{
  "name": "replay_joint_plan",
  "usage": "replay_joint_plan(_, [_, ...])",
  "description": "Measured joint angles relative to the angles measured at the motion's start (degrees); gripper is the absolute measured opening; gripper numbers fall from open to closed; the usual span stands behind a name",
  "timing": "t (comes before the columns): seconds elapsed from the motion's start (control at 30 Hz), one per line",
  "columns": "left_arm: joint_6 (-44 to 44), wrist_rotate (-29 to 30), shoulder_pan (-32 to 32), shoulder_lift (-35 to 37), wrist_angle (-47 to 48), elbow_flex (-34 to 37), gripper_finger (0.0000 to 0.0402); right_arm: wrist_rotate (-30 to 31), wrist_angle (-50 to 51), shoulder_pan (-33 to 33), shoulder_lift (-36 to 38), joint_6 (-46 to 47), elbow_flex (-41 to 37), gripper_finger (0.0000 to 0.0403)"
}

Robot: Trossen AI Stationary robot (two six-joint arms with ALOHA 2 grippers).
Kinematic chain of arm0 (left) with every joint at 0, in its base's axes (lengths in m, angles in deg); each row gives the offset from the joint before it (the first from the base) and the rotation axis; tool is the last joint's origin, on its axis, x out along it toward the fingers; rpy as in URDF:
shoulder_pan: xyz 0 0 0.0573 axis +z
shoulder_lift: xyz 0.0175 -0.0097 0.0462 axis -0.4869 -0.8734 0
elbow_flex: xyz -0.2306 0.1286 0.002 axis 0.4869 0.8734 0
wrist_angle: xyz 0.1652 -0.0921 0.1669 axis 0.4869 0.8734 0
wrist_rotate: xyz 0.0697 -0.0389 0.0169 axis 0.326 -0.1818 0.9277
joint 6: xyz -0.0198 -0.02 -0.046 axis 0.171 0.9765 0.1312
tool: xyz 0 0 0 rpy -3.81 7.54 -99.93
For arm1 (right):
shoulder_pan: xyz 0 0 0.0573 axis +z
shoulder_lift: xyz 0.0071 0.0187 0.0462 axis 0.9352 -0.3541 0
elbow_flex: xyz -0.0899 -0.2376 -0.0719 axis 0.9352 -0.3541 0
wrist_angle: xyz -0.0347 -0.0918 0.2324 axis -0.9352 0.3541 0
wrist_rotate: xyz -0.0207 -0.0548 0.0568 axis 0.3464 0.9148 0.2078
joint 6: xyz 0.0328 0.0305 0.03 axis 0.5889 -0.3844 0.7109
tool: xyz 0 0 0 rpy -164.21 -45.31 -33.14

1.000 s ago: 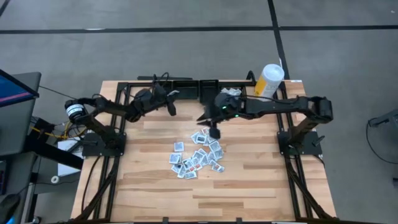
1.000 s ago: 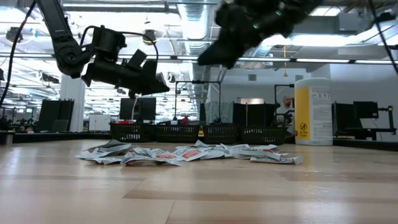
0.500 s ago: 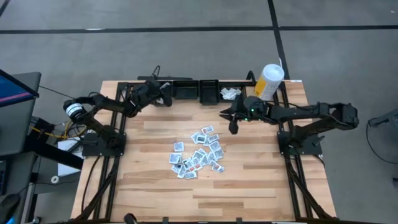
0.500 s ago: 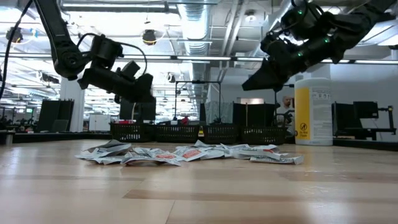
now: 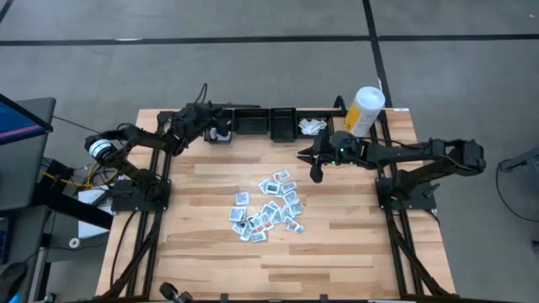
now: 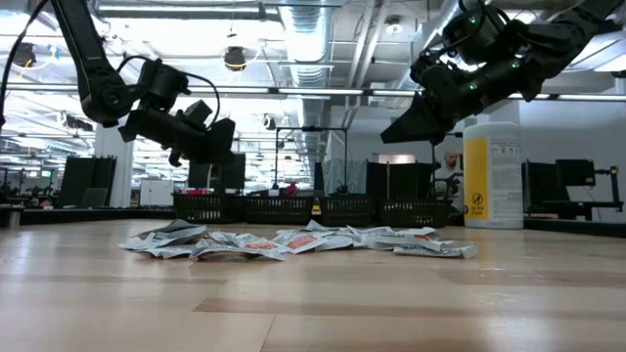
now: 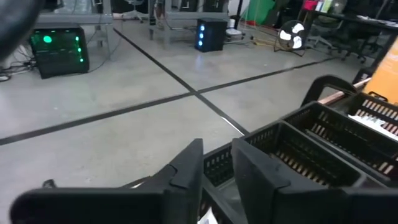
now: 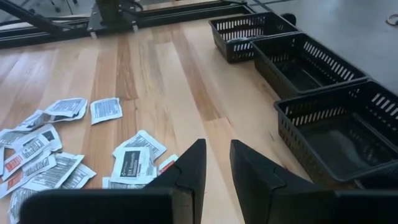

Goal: Pick & Place First Aid Supplies
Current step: Put the blue alcohol pad into the left black bin

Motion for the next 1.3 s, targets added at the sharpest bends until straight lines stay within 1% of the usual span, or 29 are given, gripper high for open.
replay_joint_plan(0.2, [0.0, 0.0, -1.4, 0.0, 0.0, 0.0, 0.0111, 0.0, 0.1, 0.0, 0.0, 0.0, 0.0, 0.0069])
replay_joint_plan(0.53, [0.4, -0.3, -3.8, 0.0, 0.0, 0.0, 0.0113, 0.0, 0.1, 0.0, 0.0, 0.0, 0.0, 0.0069])
replay_joint_plan(0.6, [1.5, -1.3, -5.0, 0.0, 0.0, 0.0, 0.0112, 0.0, 0.0, 0.0, 0.0, 0.0, 0.0, 0.0069])
replay_joint_plan(0.7, [2.8, -4.9, -7.4, 0.0, -0.1, 0.0, 0.0113, 0.0, -0.7, 0.0, 0.0, 0.0, 0.0, 0.0069])
replay_joint_plan(0.9, [3.0, -15.7, -15.1, 0.0, -0.1, 0.0, 0.0112, 0.0, -2.1, 0.0, 0.0, 0.0, 0.0, 0.0069])
replay_joint_plan(1.0, [2.8, -19.7, -20.4, 0.0, 0.0, 0.0, 0.0111, 0.0, -3.9, 0.4, -0.8, 0.0, 0.0, 0.0069])
replay_joint_plan(1.1, [1.0, -21.0, -26.4, 0.0, 0.4, 0.0, 0.0111, 0.0, -7.6, 1.3, -3.6, -0.1, 0.0, 0.0069])
replay_joint_plan(1.3, [-3.8, -21.1, -36.8, 0.0, 1.9, 0.0, 0.0111, -0.1, -20.7, 3.0, -14.1, -3.7, 0.1, 0.0069])
